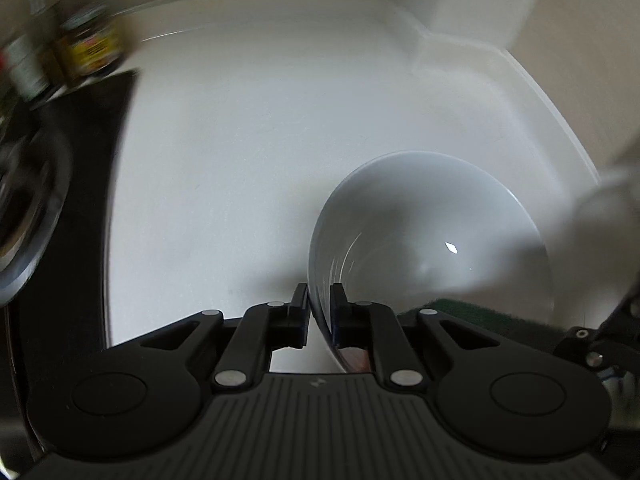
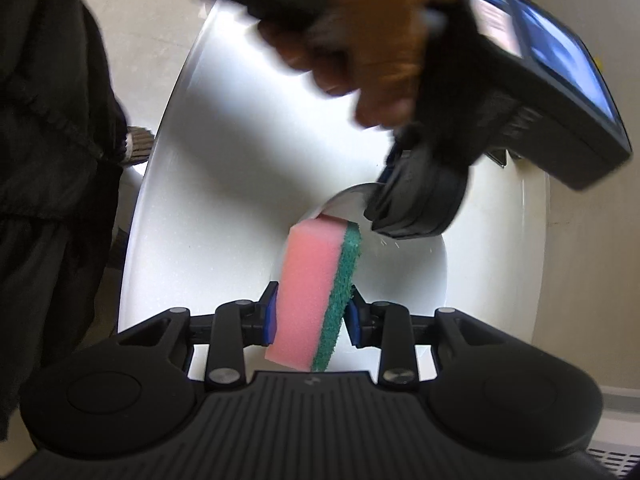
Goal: Clean bowl
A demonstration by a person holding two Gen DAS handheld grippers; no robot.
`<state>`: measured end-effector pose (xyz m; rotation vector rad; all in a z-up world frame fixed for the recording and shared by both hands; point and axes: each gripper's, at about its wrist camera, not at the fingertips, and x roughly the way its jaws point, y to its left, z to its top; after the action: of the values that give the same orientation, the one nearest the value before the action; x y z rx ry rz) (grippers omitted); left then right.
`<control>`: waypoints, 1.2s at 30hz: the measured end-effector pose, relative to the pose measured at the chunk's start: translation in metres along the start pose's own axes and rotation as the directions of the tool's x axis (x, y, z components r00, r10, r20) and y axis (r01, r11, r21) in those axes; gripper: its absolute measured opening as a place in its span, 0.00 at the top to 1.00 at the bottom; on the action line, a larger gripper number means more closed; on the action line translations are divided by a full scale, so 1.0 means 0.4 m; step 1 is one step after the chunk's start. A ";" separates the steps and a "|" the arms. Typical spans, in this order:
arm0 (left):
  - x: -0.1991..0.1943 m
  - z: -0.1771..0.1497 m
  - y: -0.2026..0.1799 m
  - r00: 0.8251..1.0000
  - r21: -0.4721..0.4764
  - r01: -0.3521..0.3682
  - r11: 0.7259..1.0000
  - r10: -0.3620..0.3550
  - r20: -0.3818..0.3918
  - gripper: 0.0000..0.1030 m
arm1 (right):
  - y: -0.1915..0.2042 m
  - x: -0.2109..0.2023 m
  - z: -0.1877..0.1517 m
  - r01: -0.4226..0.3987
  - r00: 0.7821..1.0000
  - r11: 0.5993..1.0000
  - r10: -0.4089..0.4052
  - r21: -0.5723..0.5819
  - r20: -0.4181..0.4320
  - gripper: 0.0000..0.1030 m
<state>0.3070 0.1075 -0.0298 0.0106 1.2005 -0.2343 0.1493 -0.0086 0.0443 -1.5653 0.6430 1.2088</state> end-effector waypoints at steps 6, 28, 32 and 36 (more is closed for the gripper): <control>0.010 0.030 0.015 0.997 0.015 0.068 0.998 -0.067 -0.032 0.89 | -0.035 -0.005 0.017 0.001 0.998 0.993 0.006 0.121 -0.061 0.72; 0.040 0.072 0.026 0.988 0.185 0.154 0.970 -0.152 -0.026 0.91 | 0.022 -0.062 0.116 0.075 0.976 0.974 -0.027 0.216 -0.218 0.74; 0.043 0.067 0.020 0.988 0.195 0.148 0.970 -0.152 0.003 0.93 | -0.018 -0.081 0.087 0.057 0.991 0.914 -0.002 0.402 -0.136 0.74; 0.044 0.056 0.032 0.985 0.164 0.168 0.972 -0.173 0.015 0.94 | -0.076 -0.124 0.036 -0.047 0.999 0.768 0.047 0.639 0.017 0.74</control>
<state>0.3360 0.1142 -0.0393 0.0463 1.1518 -0.4818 0.1521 0.0074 0.1019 -0.9672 0.9800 0.8814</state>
